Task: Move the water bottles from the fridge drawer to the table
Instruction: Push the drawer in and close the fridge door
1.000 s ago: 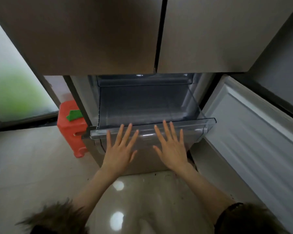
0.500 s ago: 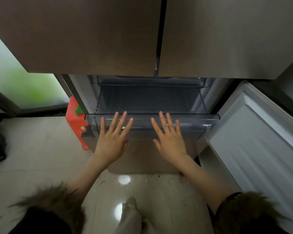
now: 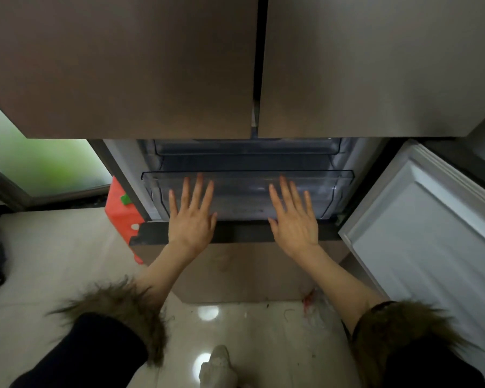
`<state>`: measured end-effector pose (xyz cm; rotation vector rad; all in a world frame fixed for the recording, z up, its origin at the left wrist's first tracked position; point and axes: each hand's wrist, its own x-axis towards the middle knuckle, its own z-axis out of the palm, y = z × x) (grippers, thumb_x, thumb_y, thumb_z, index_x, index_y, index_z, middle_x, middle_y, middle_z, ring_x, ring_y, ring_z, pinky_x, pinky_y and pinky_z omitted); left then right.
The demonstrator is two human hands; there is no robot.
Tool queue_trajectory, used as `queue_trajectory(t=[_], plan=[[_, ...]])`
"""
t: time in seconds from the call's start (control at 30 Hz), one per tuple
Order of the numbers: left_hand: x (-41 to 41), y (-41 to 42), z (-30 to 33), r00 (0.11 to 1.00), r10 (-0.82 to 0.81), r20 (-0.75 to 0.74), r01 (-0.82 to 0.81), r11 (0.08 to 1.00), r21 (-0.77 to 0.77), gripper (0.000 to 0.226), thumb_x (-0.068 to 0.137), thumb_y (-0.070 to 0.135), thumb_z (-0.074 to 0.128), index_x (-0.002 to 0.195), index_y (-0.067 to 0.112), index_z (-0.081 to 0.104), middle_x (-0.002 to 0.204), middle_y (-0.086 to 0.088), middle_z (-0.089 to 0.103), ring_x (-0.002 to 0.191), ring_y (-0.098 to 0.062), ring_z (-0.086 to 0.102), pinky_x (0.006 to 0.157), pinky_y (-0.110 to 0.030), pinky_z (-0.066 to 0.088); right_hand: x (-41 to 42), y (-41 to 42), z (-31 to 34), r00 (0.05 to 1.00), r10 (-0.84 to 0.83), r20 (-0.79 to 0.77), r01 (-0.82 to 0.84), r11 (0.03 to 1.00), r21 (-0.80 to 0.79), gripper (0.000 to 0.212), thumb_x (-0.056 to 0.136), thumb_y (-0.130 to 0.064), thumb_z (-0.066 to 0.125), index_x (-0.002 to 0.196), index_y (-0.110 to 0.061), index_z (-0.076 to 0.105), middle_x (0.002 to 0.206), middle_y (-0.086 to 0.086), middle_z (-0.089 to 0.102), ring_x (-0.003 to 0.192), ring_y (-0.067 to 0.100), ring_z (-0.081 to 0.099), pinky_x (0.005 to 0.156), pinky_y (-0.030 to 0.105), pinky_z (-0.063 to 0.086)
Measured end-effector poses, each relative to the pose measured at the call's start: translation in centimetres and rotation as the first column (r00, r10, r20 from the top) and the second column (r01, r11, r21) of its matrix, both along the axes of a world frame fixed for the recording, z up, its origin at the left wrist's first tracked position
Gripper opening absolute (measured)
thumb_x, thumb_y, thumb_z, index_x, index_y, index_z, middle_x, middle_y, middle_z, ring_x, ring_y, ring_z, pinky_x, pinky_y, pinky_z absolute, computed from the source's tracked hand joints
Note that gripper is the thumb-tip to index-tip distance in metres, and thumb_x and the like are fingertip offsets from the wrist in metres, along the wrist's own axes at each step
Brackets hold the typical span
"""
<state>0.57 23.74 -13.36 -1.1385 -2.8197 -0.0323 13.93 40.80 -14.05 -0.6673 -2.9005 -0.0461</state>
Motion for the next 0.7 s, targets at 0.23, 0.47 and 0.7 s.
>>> queue_trajectory(t=[0.23,0.47,0.7], plan=[[-0.8,-0.9,-1.9,0.999,0.054,-0.008,-0.054,0.999,-0.009,0.069,0.096,0.050,0.018,0.141,0.018,-0.024,0.147,0.000,-0.029,0.138,-0.021,-0.024,0.115,-0.048,-0.012,-0.4,0.6,-0.4,0.998,-0.046,0.031,0.045,0.999,0.022,0.071,0.097,-0.040,0.035,0.148,-0.019,-0.010,0.158,0.004,-0.010,0.146,0.024,-0.007,0.113,0.046,-0.011],[-3.3,1.5,-0.6,0.996,0.044,0.077,-0.041,0.999,-0.032,0.072,0.095,0.050,0.021,0.144,0.015,-0.019,0.152,-0.003,-0.025,0.140,-0.021,-0.024,0.114,-0.045,-0.015,-3.1,3.2,0.2,0.994,0.011,0.110,-0.011,1.000,-0.002,0.075,0.096,-0.041,0.037,0.147,-0.020,-0.013,0.157,0.006,-0.016,0.145,0.025,-0.011,0.117,0.050,-0.002],[-5.2,2.2,-0.2,0.990,0.018,0.140,-0.009,0.998,-0.065,0.075,0.095,0.049,0.025,0.144,0.015,-0.021,0.152,-0.003,-0.028,0.140,-0.023,-0.026,0.115,-0.046,-0.013,-4.2,5.2,0.1,0.988,0.076,0.133,-0.077,0.997,0.003,0.080,0.094,-0.036,0.046,0.147,-0.025,-0.012,0.156,0.007,-0.019,0.144,0.028,-0.013,0.116,0.046,-0.004]])
